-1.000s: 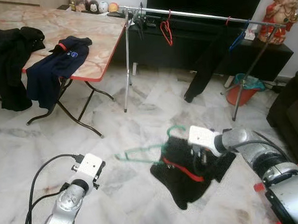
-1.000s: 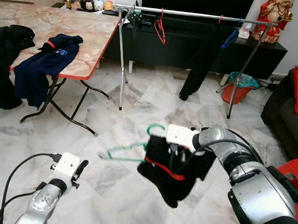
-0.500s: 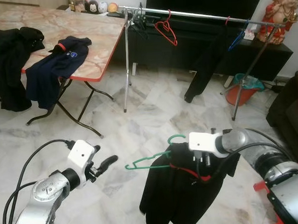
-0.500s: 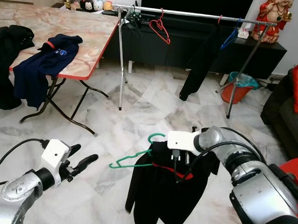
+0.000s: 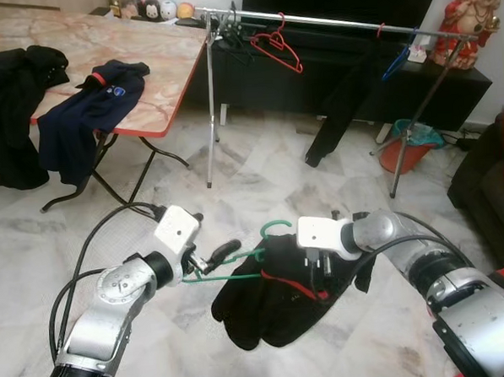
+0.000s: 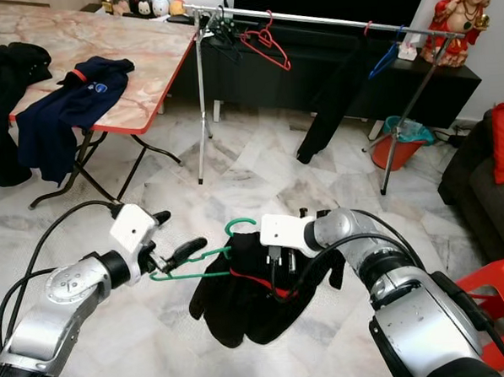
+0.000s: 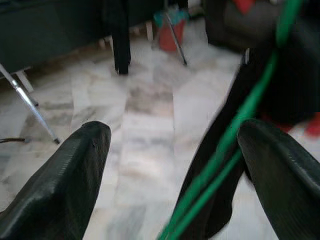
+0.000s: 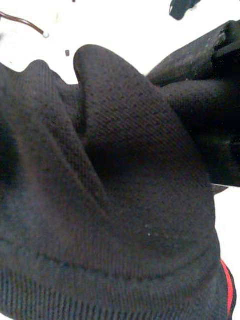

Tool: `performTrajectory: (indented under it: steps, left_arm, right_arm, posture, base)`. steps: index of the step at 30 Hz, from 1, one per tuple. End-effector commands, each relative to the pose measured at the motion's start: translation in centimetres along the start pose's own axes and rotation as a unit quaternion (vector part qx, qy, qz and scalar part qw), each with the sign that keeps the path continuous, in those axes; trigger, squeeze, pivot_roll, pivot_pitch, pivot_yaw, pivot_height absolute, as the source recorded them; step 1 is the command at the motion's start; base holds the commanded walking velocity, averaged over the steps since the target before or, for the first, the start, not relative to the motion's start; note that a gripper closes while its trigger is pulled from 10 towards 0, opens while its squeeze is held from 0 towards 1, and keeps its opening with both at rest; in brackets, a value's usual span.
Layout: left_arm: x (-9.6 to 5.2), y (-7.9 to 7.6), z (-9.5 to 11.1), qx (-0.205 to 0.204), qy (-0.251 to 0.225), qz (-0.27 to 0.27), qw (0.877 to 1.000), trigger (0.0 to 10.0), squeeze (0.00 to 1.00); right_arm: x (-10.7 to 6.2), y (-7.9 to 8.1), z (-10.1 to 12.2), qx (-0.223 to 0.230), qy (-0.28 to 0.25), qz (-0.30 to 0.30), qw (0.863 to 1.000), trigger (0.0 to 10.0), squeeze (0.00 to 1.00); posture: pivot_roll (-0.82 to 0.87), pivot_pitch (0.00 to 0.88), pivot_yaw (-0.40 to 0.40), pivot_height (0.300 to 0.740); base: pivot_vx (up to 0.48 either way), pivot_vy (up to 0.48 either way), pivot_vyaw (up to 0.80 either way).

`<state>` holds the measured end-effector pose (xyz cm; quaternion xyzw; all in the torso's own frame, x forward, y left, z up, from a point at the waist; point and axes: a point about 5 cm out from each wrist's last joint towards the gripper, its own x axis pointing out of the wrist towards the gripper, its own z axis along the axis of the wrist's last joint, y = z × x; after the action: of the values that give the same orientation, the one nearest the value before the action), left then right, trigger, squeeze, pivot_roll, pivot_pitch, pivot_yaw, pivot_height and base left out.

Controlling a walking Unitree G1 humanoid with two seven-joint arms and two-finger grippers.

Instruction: Hang hanger

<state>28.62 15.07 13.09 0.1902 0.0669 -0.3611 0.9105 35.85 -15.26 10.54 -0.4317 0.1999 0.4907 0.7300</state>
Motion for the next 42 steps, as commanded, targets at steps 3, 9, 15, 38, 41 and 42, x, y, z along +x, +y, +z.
performTrajectory:
  steps: [3,9,15,38,41,42]
  left_arm:
    - [0.2,-0.5,-0.4,0.004,0.015,-0.025,1.0,10.0,0.0]
    - [0.6,-1.0,-0.6,0.003,0.023,-0.054,0.998,10.0,0.0]
    - [0.5,-1.2,-1.0,0.001,0.033,-0.078,0.996,10.0,0.0]
    - [-0.3,-1.7,-1.4,-0.062,0.027,-0.161,0.985,0.0,0.0]
    - [-0.4,-1.6,-1.3,-0.062,0.027,-0.162,0.985,0.0,0.0]
    - [-0.5,-1.6,-1.3,-0.064,0.026,-0.162,0.984,0.0,0.0]
  right_arm:
    - [-0.4,-1.1,1.5,-0.011,-0.032,-0.011,0.999,10.0,0.0]
    - [0.2,-0.9,2.8,-0.033,-0.049,0.007,0.998,10.0,0.0]
    - [0.3,-0.9,3.3,-0.041,-0.059,0.015,0.997,10.0,0.0]
    - [-0.2,-0.3,2.9,-0.055,-0.078,0.045,0.994,10.0,0.0]
    - [-0.2,-0.3,2.9,-0.055,-0.078,0.045,0.994,10.0,0.0]
    - [-0.3,-0.4,2.9,-0.055,-0.078,0.045,0.994,10.0,0.0]
  posture:
    - [0.21,0.0,-0.127,0.74]
    - [0.22,0.0,-0.116,0.74]
    - [0.21,0.0,-0.109,0.74]
    - [0.19,0.0,-0.084,0.74]
    - [0.2,0.0,-0.085,0.74]
    - [0.2,0.0,-0.085,0.74]
  base:
    - [0.0,0.0,0.0]
    - [0.0,0.0,0.0]
    - [0.0,0.0,0.0]
    - [0.0,0.0,0.0]
    - [0.0,0.0,0.0]
    - [0.0,0.0,0.0]
